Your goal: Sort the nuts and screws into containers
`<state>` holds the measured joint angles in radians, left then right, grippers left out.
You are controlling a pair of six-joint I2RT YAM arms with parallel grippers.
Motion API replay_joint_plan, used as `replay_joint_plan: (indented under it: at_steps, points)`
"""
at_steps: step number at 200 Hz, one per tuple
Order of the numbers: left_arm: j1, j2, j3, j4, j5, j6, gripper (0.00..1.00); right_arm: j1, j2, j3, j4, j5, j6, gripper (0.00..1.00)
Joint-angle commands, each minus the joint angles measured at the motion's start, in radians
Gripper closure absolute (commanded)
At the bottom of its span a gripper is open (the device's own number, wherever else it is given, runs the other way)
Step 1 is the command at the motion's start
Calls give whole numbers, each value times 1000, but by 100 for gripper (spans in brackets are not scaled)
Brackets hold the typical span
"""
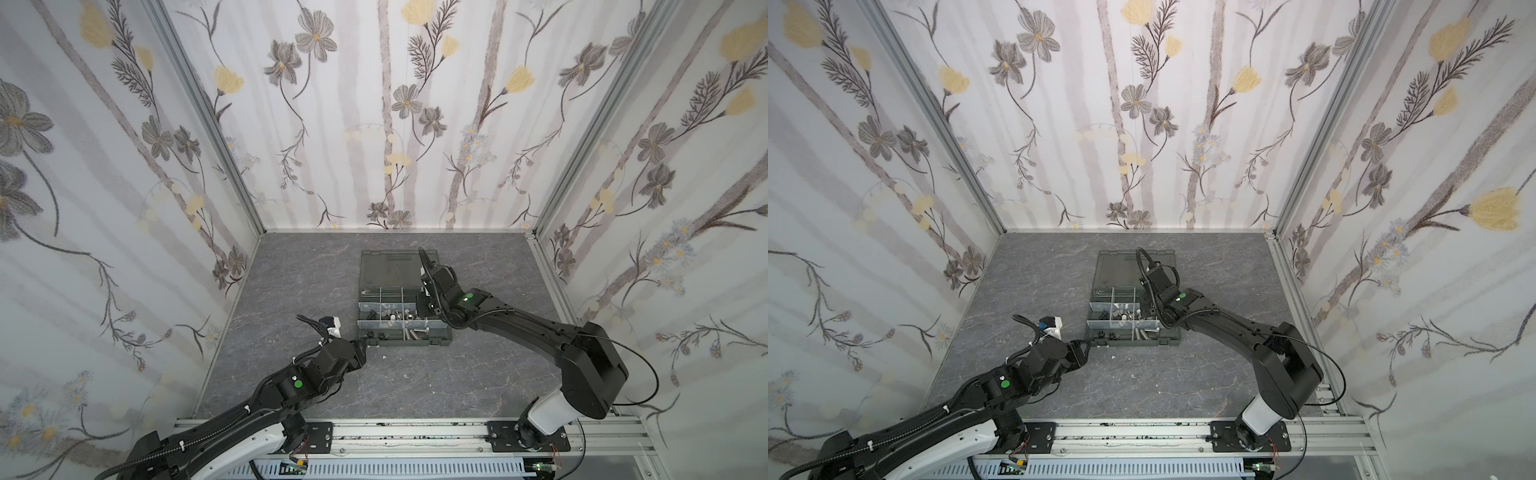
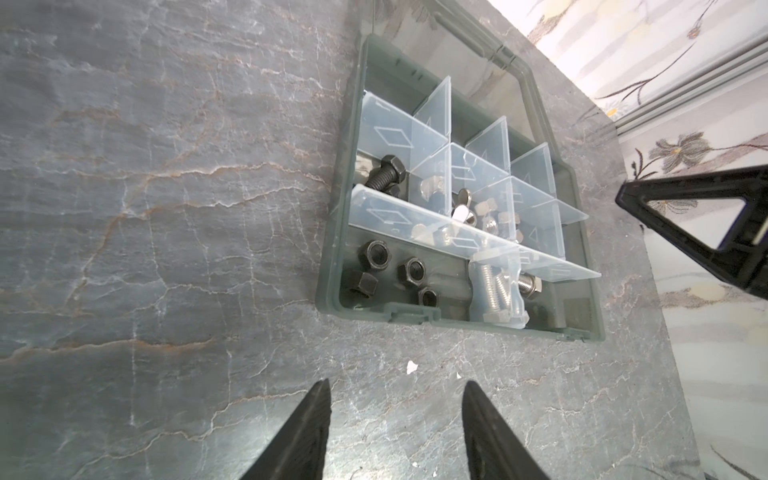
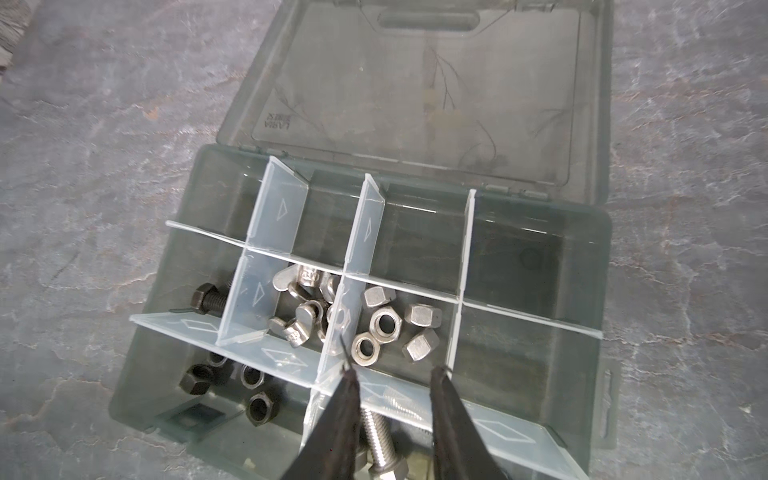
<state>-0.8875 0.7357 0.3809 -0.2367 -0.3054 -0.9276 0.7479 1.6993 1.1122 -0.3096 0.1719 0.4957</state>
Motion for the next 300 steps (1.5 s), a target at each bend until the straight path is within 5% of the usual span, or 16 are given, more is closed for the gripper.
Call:
replay_joint_plan:
  at_steps: [1,42,83,120,139,174,229,241,276,300]
  points:
    - [1,-7,39,22,-91,63,47,-5,-72,-16,46,77,-25,69]
    - [6,-46,137,29,-303,216,41,-22,-346,-126,140,244,-95,63]
    - [25,-87,147,204,-584,447,0,-69,-773,-447,463,491,-214,23]
    - [142,-86,-43,691,-544,864,0,-200,-1107,-801,870,576,-468,5]
    - [260,-47,-134,853,-512,915,0,-323,-1172,-890,909,617,-512,3]
    - [502,119,-163,868,-352,765,0,-589,-1102,-952,828,512,-386,0]
    - [610,395,-229,1163,-176,834,0,-813,-710,-1062,1217,238,-308,0]
    - [647,437,-233,1204,-174,797,0,-829,-636,-994,1162,176,-303,0]
    - [717,571,-158,1248,-17,874,0,-831,-435,-947,1387,117,-309,0]
    - [719,671,-104,1300,43,941,0,-832,-376,-857,1280,73,-314,0]
